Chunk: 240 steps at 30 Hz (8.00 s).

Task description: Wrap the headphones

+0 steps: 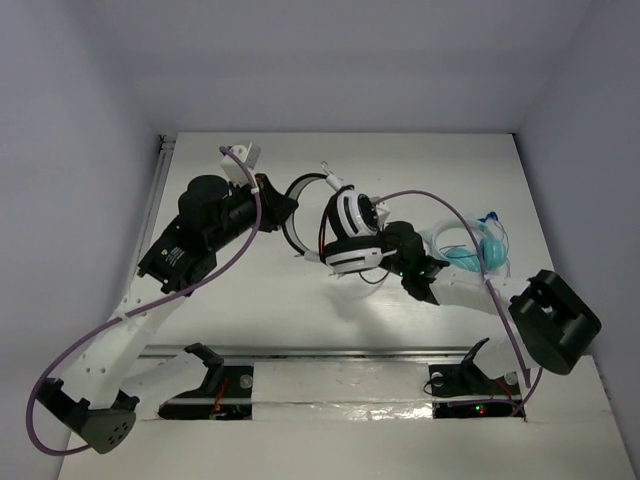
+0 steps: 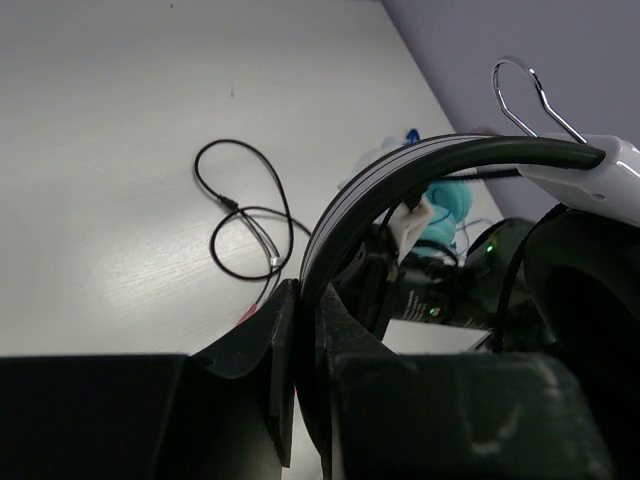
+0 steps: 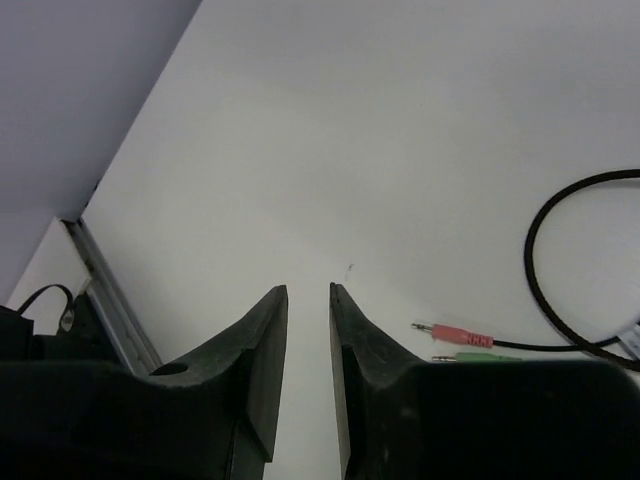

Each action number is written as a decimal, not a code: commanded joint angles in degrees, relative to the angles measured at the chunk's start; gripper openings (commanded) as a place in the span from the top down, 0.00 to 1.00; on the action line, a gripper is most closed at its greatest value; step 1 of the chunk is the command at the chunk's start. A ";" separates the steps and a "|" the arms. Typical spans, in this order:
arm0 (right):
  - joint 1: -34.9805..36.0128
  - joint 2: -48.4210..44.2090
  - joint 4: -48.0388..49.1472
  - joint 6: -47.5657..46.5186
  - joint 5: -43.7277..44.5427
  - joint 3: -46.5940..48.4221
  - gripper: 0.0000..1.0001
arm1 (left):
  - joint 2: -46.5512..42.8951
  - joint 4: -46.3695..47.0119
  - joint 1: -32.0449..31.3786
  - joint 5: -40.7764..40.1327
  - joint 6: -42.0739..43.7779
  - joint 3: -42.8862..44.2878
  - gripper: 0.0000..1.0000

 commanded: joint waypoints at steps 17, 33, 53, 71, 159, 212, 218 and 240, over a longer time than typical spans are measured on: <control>12.68 9.27 16.42 9.48 -4.66 -3.13 0.66 | 1.20 16.85 2.47 -24.77 -12.18 1.53 1.00; 29.99 4.18 11.07 16.87 3.69 -9.99 0.88 | 6.65 16.94 3.00 -42.80 -8.84 -3.39 1.00; 40.82 -11.64 -46.33 8.96 27.16 15.67 1.00 | 2.52 10.44 1.33 -41.23 -9.63 -12.97 1.00; 40.82 -13.41 -59.87 0.08 35.15 30.96 1.00 | 11.48 5.88 -10.80 -49.04 -10.68 -15.35 1.00; 1.78 12.68 20.28 9.04 -3.95 -3.58 0.64 | 4.28 4.81 -0.87 -7.56 -2.50 14.18 1.00; 45.30 -7.43 -50.63 -2.81 39.72 27.27 1.00 | 15.52 -5.73 -7.99 -60.04 9.36 -1.11 1.00; 40.39 -10.49 -53.98 -5.89 43.78 28.34 1.00 | 16.24 -6.61 -10.10 -49.01 9.36 -2.69 1.00; 26.32 -8.84 -51.79 -15.83 35.34 31.76 1.00 | 16.76 -2.66 -13.96 -16.00 12.44 -6.21 1.00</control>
